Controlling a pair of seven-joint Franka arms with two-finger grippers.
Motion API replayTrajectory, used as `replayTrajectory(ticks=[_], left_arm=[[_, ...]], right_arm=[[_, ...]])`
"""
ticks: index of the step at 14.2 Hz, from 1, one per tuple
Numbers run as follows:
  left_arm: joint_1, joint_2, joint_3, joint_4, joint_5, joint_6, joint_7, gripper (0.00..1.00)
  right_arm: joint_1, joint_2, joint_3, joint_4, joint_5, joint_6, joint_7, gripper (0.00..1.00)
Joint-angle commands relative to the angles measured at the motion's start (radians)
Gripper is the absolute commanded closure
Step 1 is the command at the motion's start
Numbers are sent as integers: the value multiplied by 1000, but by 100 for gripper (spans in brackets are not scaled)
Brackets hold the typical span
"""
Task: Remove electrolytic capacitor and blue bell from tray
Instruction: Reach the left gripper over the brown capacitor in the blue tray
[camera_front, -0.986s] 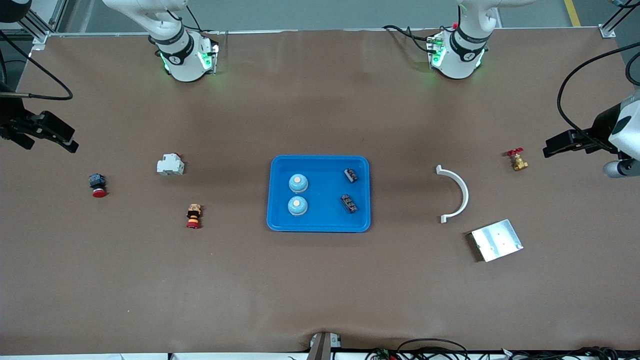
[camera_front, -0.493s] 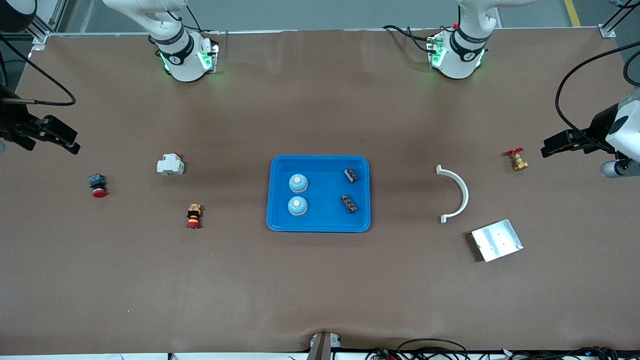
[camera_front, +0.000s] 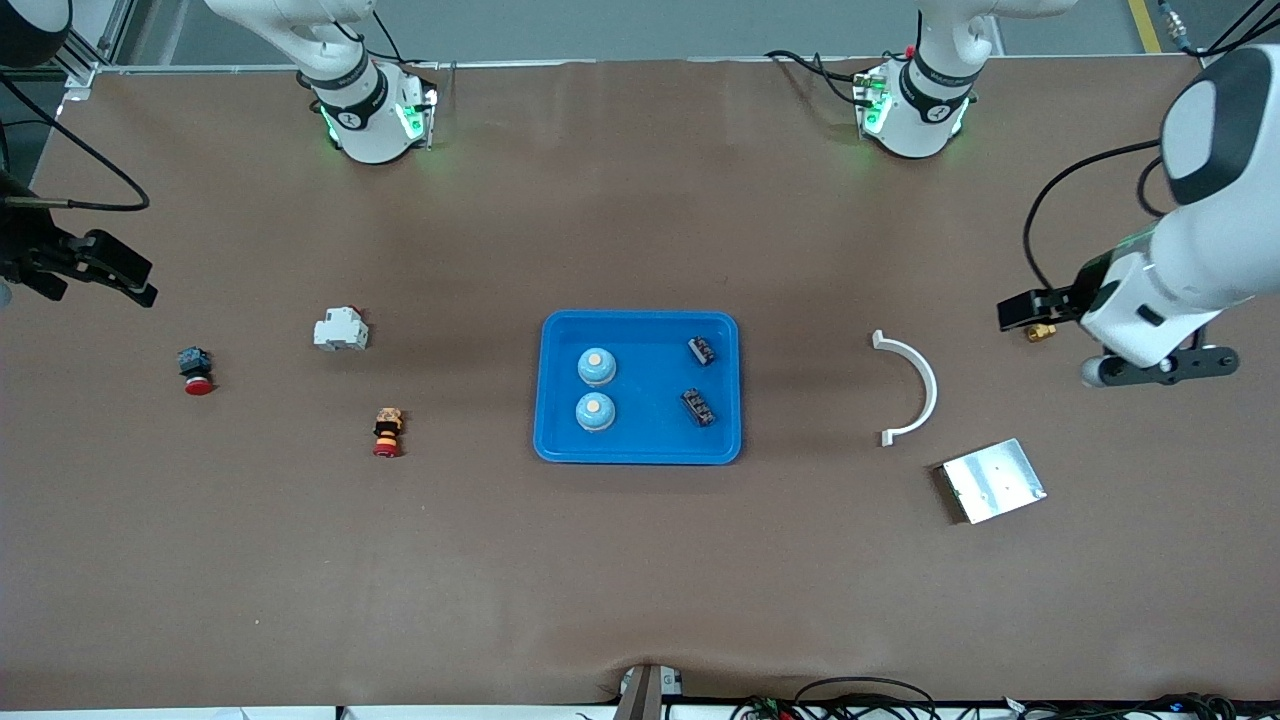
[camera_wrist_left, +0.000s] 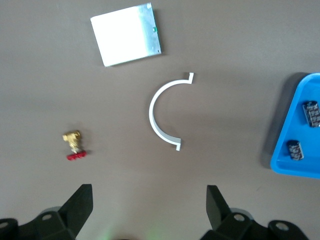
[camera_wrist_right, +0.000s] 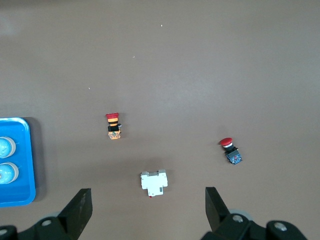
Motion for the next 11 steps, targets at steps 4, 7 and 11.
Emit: replayTrajectory(ticks=[4, 7, 11], left_arm=[[-89, 58, -9, 13, -84, -12, -174, 0], [-136, 63, -9, 14, -172, 11, -331, 0], [-205, 104, -15, 19, -222, 110, -475, 0]], right_arm=[[-6, 10, 1, 34, -11, -19, -8, 0], [-9, 10, 0, 37, -11, -22, -3, 0], [-17, 12, 1, 48, 1, -22, -6, 0]])
